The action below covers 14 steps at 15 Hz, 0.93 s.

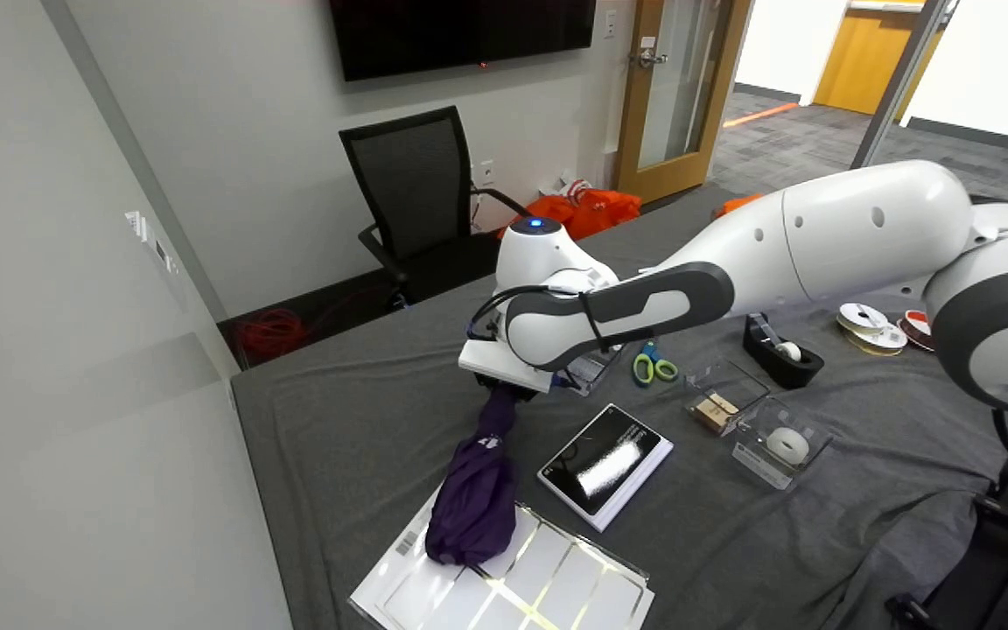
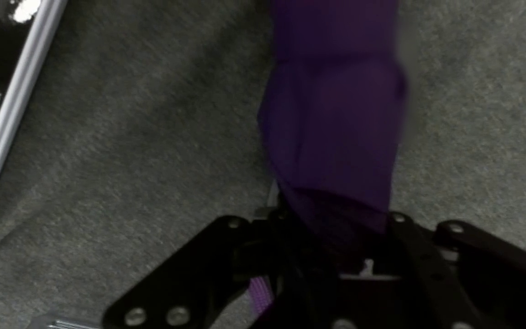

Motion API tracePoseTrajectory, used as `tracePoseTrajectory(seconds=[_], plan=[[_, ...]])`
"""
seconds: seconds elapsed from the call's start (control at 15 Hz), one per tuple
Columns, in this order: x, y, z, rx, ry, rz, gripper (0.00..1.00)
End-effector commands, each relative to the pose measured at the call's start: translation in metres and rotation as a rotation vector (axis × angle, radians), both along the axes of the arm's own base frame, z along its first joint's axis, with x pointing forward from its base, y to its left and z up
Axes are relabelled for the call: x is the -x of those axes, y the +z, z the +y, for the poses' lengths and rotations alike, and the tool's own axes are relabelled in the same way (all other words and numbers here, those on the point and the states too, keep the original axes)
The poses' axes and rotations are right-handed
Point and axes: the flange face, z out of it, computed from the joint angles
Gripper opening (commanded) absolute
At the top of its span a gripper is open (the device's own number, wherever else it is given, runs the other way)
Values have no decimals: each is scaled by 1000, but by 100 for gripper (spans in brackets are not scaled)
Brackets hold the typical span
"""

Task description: Move the purple umbrella to the right

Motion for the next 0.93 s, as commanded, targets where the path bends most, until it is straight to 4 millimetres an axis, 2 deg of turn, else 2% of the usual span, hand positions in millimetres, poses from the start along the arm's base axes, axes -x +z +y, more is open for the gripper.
tracePoseTrajectory(seconds=[0.0,0.27,0.53,0.87], plan=[[-1,12,-3,30,5,29,8],[-1,34,-6,68,-1,39,8],[-4,72,-3,67,34,-13,8],[4,118,-7,77,121,-25,8]])
